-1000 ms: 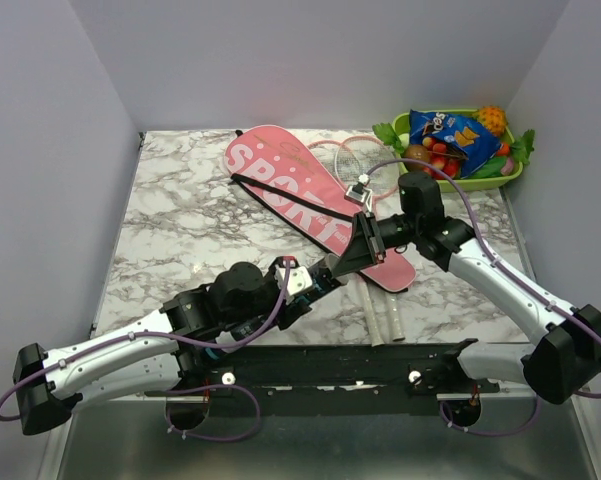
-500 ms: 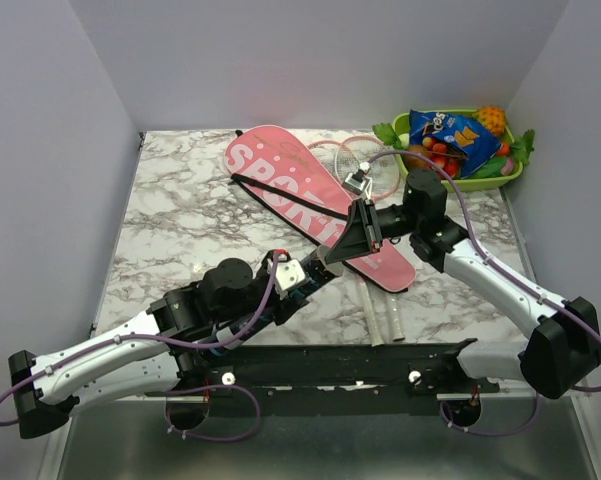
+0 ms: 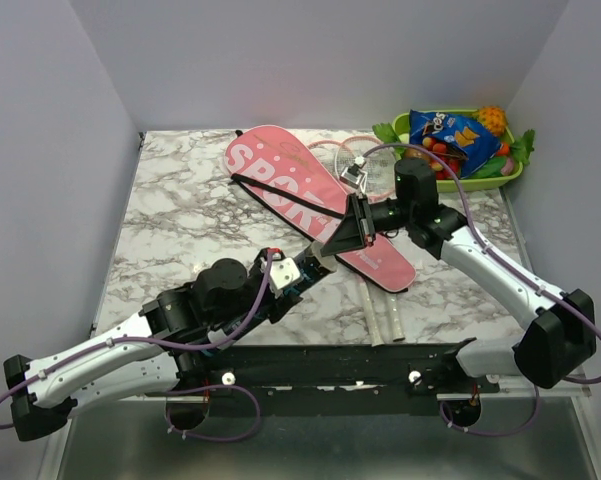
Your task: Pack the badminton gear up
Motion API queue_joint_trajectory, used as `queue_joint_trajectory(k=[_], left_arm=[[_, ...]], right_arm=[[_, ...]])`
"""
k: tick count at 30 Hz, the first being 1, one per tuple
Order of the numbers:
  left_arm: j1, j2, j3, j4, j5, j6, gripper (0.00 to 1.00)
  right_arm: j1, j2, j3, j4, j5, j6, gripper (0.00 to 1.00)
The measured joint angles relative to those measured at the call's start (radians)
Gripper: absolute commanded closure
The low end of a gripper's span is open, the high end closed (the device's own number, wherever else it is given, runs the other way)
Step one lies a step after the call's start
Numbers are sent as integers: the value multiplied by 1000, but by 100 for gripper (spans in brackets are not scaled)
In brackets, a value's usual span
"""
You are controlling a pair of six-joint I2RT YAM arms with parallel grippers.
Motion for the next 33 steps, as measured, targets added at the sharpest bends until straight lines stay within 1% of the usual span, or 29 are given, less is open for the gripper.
queue_joint_trajectory(k=[1, 3, 4, 7, 11, 13, 15, 16, 20, 22, 26, 27, 30, 33], left_arm=[[0, 0, 3, -6, -4, 8, 100], [0, 4, 17, -37, -8, 21, 100], [0, 6, 26, -54, -11, 29, 100], [0, 22, 42, -86, -18, 53, 100], [0, 60, 76, -113, -37, 90, 100], [0, 82, 99, -114, -65, 116, 100], [3, 100, 122, -104, -92, 139, 100], [6, 110, 132, -91, -106, 154, 100], [50, 147, 165, -4, -129, 196, 100], [130, 175, 185, 30, -110, 209, 100], [360, 252, 204, 71, -55, 216, 100], [395, 267, 209, 71, -39, 217, 100], [571, 401, 264, 67, 18, 213, 100], [691, 521, 328, 69, 64, 195, 100]], right_arm=[[2, 0, 8, -28, 7, -25, 82], [8, 0, 16, -76, 17, -70, 87], [12, 0, 18, -98, 19, -88, 91], [18, 0, 20, -145, 15, -132, 97], [20, -2, 48, -206, 17, -168, 100], [19, -6, 87, -237, 47, -172, 99], [16, -19, 137, -278, 111, -173, 99], [15, -24, 171, -314, 167, -177, 99], [8, -33, 333, -475, 488, -210, 99], [-18, -50, 359, -523, 609, -214, 99], [-127, -89, 330, -582, 732, -211, 100], [-149, -92, 316, -590, 751, -212, 100], [-160, -92, 265, -602, 767, -213, 99], [-159, -90, 192, -600, 751, -211, 99]])
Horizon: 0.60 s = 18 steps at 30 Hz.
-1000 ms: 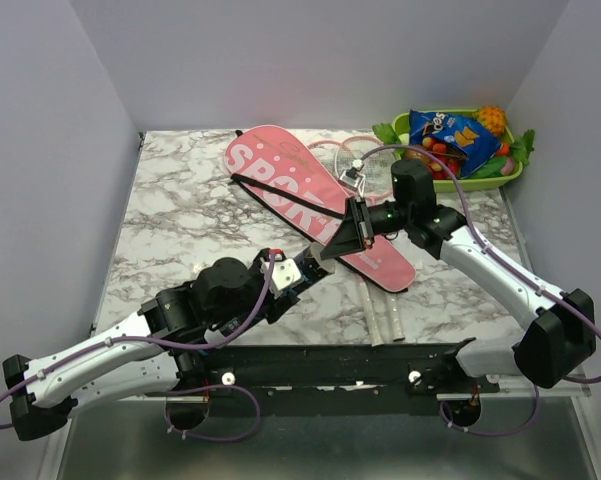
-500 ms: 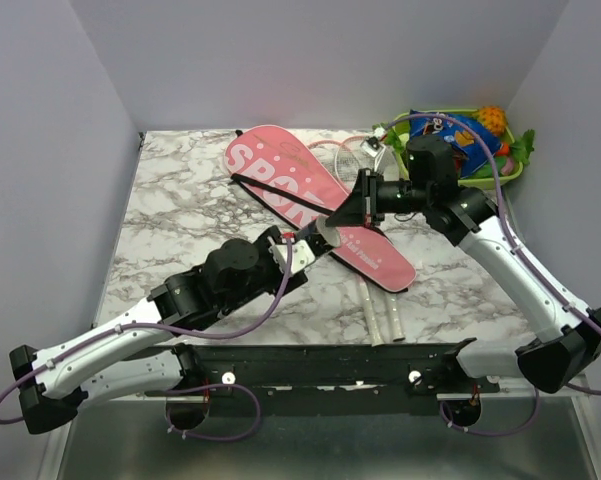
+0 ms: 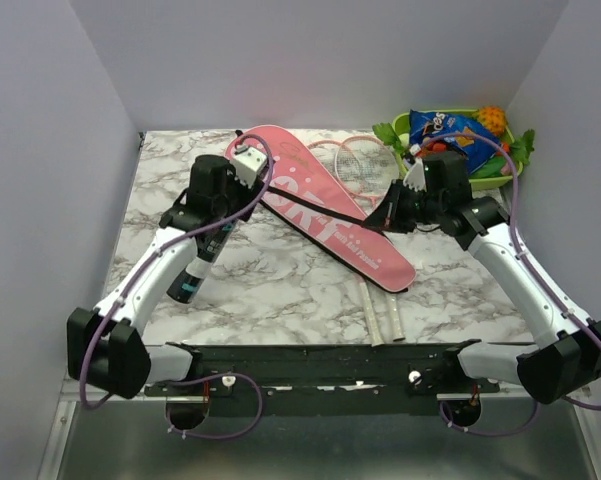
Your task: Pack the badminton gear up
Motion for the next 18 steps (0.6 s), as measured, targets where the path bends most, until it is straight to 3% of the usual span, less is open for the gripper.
queue_joint_trajectory(k=[7, 12, 18], left_arm=[[225, 261, 170, -24, 11, -57, 100], [406, 452, 312, -60, 8, -116, 93], [515, 588, 324, -64, 7, -138, 83]], right_arm=[[0, 0, -155, 25, -66, 0, 99], [0, 0, -177, 32, -102, -14, 99], [0, 6, -177, 34, -124, -35, 94]])
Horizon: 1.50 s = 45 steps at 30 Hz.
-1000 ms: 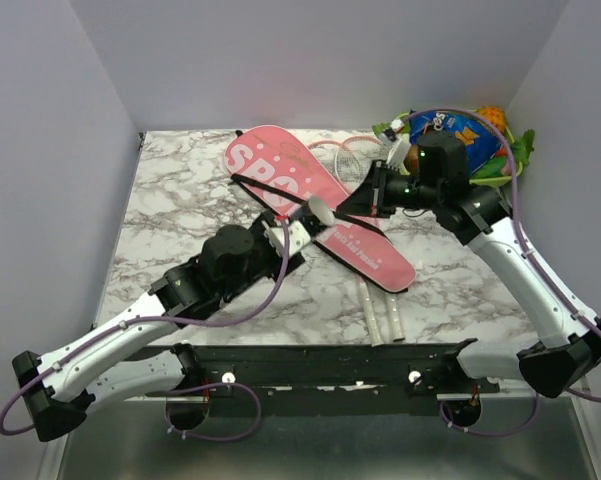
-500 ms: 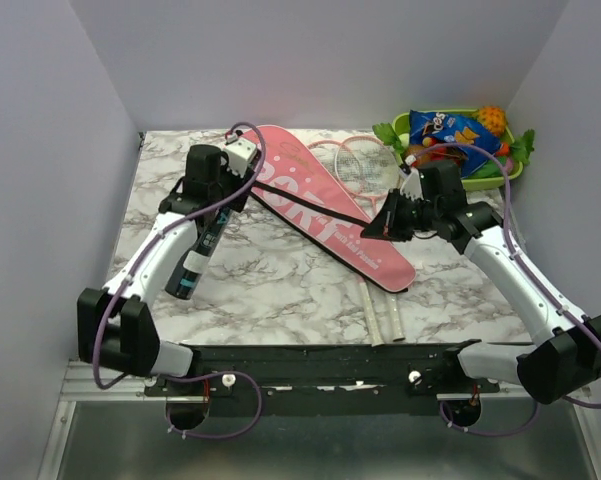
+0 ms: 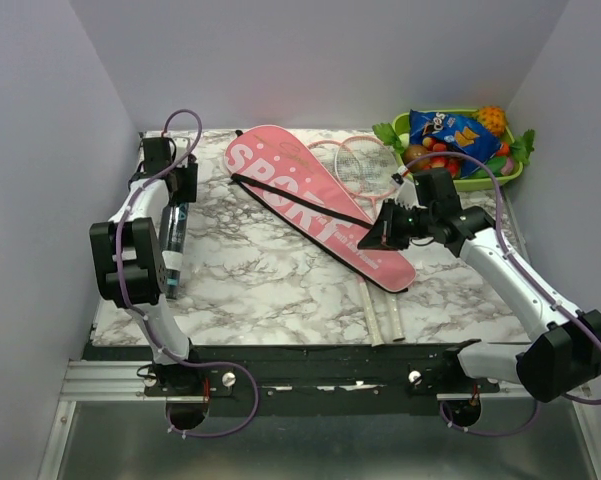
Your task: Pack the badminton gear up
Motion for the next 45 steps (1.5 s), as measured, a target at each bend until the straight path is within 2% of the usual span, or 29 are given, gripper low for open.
queue_joint_trajectory(k=[1, 2, 3, 4, 5, 13, 19, 21, 23, 25, 30, 36, 45], left_arm=[[5, 16, 0, -1, 0, 0, 76], [13, 36, 0, -4, 0, 1, 62], [18, 49, 0, -4, 0, 1, 53], [23, 60, -1, -4, 2, 0, 23], [30, 69, -3, -4, 3, -1, 2], [79, 75, 23, 3, -11, -24, 1], [37, -21, 37, -18, -82, -24, 1], [-5, -87, 52, -53, -109, -23, 1], [-61, -145, 83, -91, -137, -29, 1], [-147, -194, 126, -129, -162, -61, 1], [-311, -278, 147, -205, -155, -192, 1], [-347, -400, -84, -250, -136, -327, 1], [-385, -626, -381, -265, -45, -464, 1]], right_arm=[[0, 2, 0, 0, -3, -2, 90], [0, 6, 0, 0, -4, -3, 88], [0, 8, 0, 0, -5, -3, 87], [0, 9, 0, 0, -6, -3, 85], [0, 10, 0, 0, -7, -4, 84], [0, 11, 0, 0, -11, -5, 79], [0, 42, 10, 3, -5, -5, 72], [0, 64, 18, 8, 5, -5, 69], [0, 95, 29, 19, 13, -7, 62], [2, 143, 60, 16, 28, -18, 57], [40, 314, 223, -9, 129, -100, 47], [146, 490, 407, -51, 304, -238, 40], [331, 726, 500, -110, 594, -388, 36]])
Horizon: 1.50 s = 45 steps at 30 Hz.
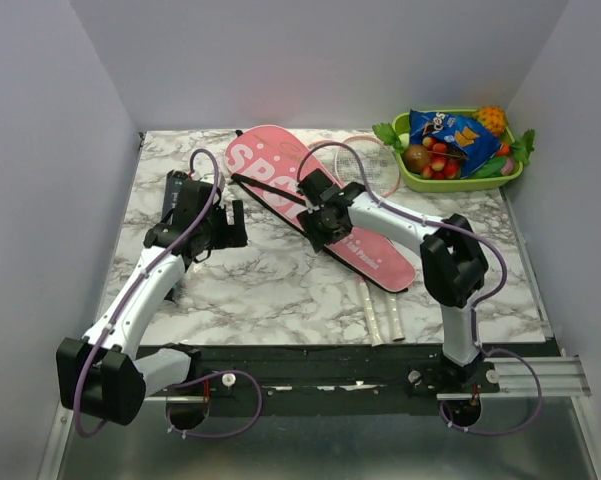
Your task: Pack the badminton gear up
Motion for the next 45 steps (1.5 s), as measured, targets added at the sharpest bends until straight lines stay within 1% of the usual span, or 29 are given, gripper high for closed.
queue_joint_trajectory(k=[5, 12, 16, 18, 19, 20, 21, 22, 23, 30, 33, 35, 37, 41, 45], left_arm=[[-1, -89, -49, 0, 21, -8, 1], [-2, -145, -85, 8, 34, -4, 1], [-3, -158, -98, 9, 43, -4, 1], [-4, -162, -102, 9, 44, -4, 1], [-4, -164, -104, 9, 44, -4, 1], [-4, -166, -105, 8, 44, -4, 1], [-4, -168, -106, 9, 44, -4, 1], [-4, -168, -106, 9, 44, -4, 1], [-4, -168, -106, 9, 44, -4, 1], [-4, -169, -106, 10, 42, -3, 1], [-4, -176, -106, 7, 31, 1, 1], [-4, -188, -106, 6, 17, 7, 1], [-4, -199, -106, 5, 8, 11, 1], [-4, -212, -91, -10, -10, 16, 1], [-4, -231, -67, -26, -17, 16, 1]], right_arm=[[58, 92, 61, -27, 119, -46, 36], [70, 167, 88, -34, 266, -70, 36], [70, 181, 93, -37, 314, -77, 40], [74, 184, 93, -36, 332, -76, 53], [76, 185, 93, -36, 341, -76, 62], [79, 186, 92, -36, 351, -76, 81], [82, 187, 89, -34, 364, -72, 90], [84, 188, 86, -33, 373, -80, 97], [87, 188, 83, -31, 388, -74, 99], [103, 184, 57, -10, 457, -68, 99], [105, 176, 62, -21, 457, -63, 99], [105, 169, 96, -64, 435, -49, 99], [105, 164, 172, -123, 389, -26, 99], [103, 131, 381, -223, 261, 35, 99], [87, 82, 562, -267, 104, 124, 99]])
